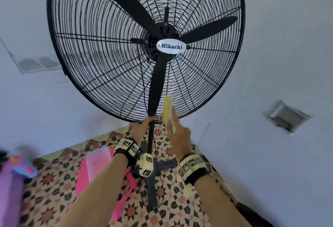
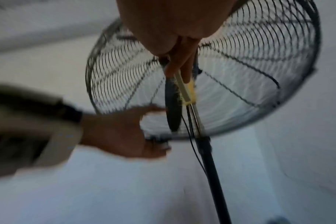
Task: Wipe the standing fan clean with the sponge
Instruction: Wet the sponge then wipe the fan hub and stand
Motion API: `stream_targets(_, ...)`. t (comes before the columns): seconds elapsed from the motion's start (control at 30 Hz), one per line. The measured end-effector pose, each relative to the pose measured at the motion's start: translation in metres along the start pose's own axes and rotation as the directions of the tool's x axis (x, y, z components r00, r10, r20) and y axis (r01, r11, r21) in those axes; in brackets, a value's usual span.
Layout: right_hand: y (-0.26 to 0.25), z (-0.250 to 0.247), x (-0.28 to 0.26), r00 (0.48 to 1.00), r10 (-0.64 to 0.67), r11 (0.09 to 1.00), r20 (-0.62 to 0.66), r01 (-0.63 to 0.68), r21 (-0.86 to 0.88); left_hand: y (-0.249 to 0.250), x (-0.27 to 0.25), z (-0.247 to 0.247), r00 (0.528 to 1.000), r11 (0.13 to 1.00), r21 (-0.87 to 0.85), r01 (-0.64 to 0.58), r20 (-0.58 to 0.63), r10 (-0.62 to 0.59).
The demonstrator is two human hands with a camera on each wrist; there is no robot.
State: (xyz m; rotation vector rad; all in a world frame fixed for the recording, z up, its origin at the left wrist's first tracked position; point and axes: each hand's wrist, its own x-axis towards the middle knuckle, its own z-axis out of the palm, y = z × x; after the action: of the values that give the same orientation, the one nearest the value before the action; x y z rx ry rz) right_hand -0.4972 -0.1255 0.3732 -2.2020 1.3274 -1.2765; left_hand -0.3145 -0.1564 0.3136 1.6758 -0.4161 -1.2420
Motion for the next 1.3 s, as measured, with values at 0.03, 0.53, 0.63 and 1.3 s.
stream_targets(0.03, 0.009, 0.004, -0.020, 0.998, 0.030, 0.999, 0.051, -0.031, 0.017, 0.007, -0.016, -0.001, 0.999, 1.000, 0.025, 0.015, 0.039, -0.016)
stream_targets(0.53, 0.008, 0.017, -0.058, 0.998, 0.063, 0.998, 0.021, -0.063, 0.017, -0.021, 0.019, 0.009, 0.999, 0.999, 0.035, -0.035, -0.040, 0.036)
stream_targets(0.63, -0.011, 0.007, -0.027, 0.991, 0.044, 0.997, -0.126, -0.035, 0.074, -0.002, -0.015, 0.011, 0.999, 0.999, 0.023, -0.030, -0.015, 0.030)
stream_targets(1.3, 0.002, 0.037, -0.044, 0.987, 0.043, 0.993, -0.152, -0.026, 0.111, 0.013, -0.035, 0.002, 0.999, 0.997, 0.070, -0.034, 0.038, 0.031)
